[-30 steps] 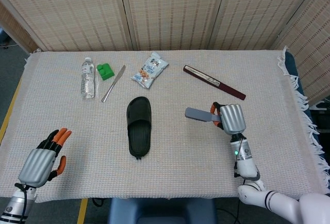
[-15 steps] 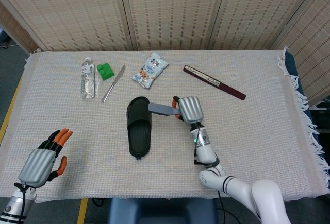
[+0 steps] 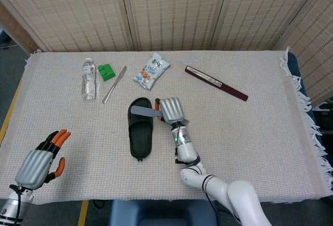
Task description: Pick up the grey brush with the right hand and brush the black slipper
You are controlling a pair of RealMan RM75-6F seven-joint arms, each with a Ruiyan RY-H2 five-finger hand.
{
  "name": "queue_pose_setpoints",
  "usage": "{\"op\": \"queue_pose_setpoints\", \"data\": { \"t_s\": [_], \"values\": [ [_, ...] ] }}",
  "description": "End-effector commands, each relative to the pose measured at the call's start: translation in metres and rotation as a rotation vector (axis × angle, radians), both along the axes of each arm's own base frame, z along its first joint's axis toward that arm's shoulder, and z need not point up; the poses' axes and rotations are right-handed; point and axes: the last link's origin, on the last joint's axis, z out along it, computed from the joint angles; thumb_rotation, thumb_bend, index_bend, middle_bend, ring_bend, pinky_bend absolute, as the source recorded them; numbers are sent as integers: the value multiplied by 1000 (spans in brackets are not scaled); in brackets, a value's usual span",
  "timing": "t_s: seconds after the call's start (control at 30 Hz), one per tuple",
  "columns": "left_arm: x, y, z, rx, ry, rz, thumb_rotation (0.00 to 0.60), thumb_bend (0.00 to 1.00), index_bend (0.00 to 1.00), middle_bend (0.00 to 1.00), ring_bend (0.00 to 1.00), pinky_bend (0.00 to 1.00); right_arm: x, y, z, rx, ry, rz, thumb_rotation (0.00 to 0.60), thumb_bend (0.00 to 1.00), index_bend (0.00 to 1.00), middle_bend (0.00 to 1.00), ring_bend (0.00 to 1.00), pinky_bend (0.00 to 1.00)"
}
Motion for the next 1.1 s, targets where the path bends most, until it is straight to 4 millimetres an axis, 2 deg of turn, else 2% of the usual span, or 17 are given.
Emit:
{"op": "queue_pose_setpoints", "data": {
  "t_s": [0.03,0.17,0.47,0.6,0.73,0.97,1.1],
  "values": [
    [0,0,0,0,0,-3,600,625,0,0,0,236,6,-2,-4,13,-3,-18,600,472,914,825,920,1000],
    [0,-2,1,3,1,-5,600,625,0,0,0,236,4,-3,-5,12,11,-24,600,472,914,825,920,1000],
    [2,-2,-1,-2,6,-6,600,625,0,0,0,236,-38,1,12,-20,71,-24,600,472,914,834,929,1000],
    [1,-2,-2,-5,8,-4,600,625,0,0,0,236,-46,-1,23,-31,51,-39,600,472,914,833,929,1000],
    [0,-1,-3,-5,10,1,600,625,0,0,0,236,-38,-3,22,-12,22,-46,600,472,914,833,928,1000],
    [-1,1,-2,-4,7,8,600,626,0,0,0,236,-14,0,-1,72,5,-40,600,472,915,833,929,1000],
    [-2,2,-2,-3,5,11,600,626,0,0,0,236,-3,-1,-8,91,-20,-45,600,472,916,833,929,1000]
  ]
}}
